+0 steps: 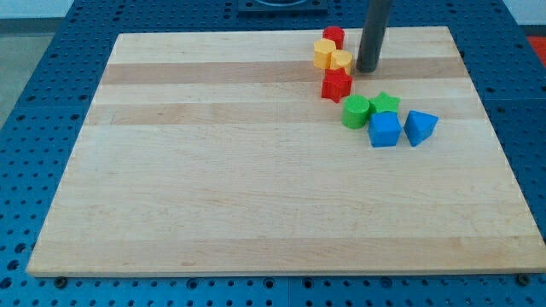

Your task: Separate the green star and blue cube from the green circle

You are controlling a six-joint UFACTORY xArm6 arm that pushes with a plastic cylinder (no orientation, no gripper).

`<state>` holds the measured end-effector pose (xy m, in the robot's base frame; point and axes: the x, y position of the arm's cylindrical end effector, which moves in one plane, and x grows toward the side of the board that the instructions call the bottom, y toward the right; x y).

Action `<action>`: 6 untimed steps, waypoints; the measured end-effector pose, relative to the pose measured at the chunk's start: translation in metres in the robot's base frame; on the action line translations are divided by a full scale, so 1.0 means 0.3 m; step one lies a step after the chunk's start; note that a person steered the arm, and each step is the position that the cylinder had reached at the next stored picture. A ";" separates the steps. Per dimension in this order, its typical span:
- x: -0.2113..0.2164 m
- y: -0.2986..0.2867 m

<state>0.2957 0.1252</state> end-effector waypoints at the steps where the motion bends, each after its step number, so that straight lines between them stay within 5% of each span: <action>1: 0.021 -0.074; 2: 0.029 -0.122; 4: 0.047 0.158; 6: 0.242 0.161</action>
<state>0.3681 0.1735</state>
